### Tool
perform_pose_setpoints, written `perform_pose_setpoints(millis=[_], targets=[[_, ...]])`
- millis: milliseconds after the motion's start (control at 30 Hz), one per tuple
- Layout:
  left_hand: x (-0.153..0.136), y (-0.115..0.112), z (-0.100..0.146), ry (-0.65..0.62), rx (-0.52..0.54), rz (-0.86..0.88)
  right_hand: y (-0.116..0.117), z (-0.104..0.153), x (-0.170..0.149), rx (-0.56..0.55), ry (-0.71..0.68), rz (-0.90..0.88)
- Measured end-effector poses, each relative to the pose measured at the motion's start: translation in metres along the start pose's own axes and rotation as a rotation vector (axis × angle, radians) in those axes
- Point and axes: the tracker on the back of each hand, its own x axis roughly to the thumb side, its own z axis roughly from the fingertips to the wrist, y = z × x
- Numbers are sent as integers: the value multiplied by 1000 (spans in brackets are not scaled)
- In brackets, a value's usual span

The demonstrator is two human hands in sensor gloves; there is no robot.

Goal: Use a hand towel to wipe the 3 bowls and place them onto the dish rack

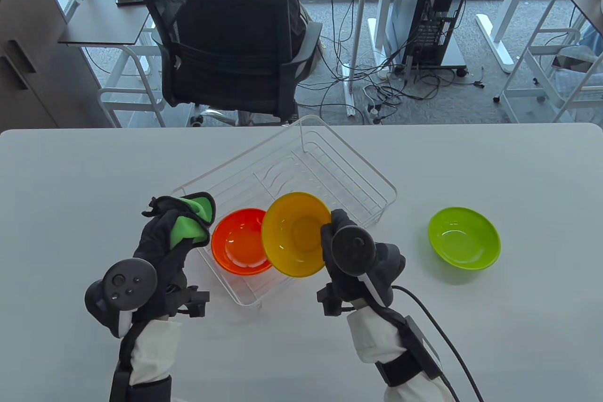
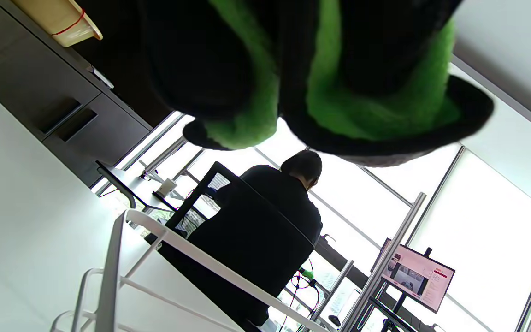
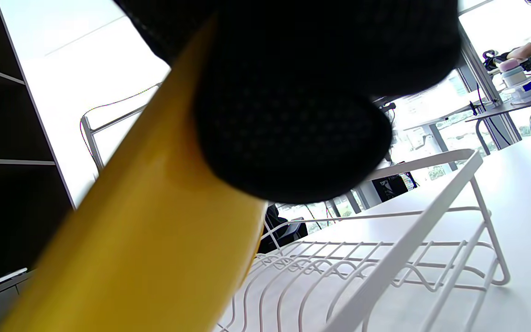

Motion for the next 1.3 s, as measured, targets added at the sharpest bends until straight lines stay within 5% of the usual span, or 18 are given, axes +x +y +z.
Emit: perform_pose_setpoints(millis=[633, 1300], targets=[[-32, 8, -2, 131, 13, 77, 48, -34, 57, 79, 16, 265], [-30, 5, -1, 138, -24, 94, 100, -34, 102, 115, -80, 508]])
